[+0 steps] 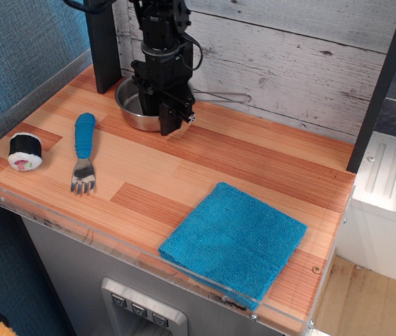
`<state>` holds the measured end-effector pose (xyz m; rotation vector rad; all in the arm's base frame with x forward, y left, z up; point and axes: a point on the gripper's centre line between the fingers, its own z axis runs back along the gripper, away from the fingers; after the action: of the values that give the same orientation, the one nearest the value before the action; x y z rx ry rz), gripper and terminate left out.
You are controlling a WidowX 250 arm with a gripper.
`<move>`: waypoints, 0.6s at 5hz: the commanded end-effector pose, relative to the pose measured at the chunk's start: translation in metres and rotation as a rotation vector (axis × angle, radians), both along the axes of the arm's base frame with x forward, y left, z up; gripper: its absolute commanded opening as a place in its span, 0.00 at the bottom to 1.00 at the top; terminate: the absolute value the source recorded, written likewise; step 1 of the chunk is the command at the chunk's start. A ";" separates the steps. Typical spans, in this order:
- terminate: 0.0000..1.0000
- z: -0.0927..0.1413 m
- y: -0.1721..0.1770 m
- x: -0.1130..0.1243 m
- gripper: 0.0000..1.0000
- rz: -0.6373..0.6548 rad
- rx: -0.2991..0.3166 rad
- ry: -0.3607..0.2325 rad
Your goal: Put silver pan on top of blue cloth
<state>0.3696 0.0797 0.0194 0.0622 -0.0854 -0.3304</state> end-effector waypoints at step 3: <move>0.00 0.034 -0.001 0.002 0.00 -0.017 0.028 -0.051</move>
<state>0.3609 0.0774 0.0247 0.0640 -0.0486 -0.3532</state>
